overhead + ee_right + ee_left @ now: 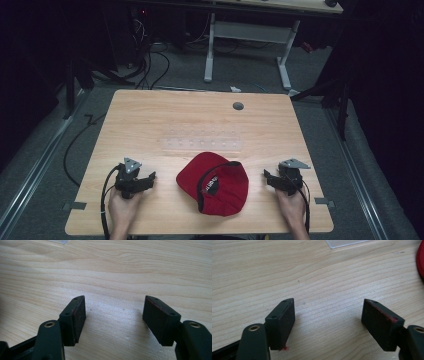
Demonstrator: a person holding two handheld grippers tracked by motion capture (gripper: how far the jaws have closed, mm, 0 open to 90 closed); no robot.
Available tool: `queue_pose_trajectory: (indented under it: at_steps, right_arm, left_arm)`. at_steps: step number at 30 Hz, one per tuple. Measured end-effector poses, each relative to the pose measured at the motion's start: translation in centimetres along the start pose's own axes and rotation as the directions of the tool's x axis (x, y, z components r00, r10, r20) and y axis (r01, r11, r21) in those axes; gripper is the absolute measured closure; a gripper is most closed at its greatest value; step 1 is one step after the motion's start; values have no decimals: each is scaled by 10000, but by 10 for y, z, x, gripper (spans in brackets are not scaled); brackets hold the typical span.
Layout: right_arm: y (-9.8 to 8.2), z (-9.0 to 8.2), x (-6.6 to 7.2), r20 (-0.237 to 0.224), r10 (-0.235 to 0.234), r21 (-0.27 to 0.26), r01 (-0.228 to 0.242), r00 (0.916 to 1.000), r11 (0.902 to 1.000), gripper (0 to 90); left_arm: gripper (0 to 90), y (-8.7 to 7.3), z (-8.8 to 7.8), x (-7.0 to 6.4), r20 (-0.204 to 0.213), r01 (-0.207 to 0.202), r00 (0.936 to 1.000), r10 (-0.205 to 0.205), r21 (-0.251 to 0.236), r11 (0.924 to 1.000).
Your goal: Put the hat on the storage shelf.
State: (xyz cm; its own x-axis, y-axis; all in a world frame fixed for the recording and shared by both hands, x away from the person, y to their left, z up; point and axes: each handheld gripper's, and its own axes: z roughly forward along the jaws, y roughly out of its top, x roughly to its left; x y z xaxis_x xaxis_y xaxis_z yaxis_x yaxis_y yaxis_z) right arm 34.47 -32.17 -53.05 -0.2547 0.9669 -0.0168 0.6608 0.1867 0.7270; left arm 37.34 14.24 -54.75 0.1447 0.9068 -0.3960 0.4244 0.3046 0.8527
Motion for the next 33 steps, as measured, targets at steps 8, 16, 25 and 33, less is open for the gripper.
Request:
queue_pose_trajectory:
  at_steps: [8, 16, 25, 33]
  right_arm:
    - [0, 0, 0, -2, -16, 12, 16, 10000, 10000, 351]
    - [0, 0, 0, -31, -42, 30, 42, 10000, 10000, 349]
    - [-1, -2, -1, -378, 70, -113, -74, 9993, 9999, 419]
    - [-2, -14, 3, -810, 0, -710, -58, 9967, 9975, 423]
  left_arm:
    - [265, 0, 0, 0, 7, 3, 10000, -3, 6, 10000]
    - [263, 0, 0, 0, -4, -13, 10000, 13, 11, 10000]
    - [263, 0, 0, 0, 1, 5, 10000, -5, 7, 10000]
    - [262, 0, 0, -1, 2, 11, 10000, -11, 6, 10000]
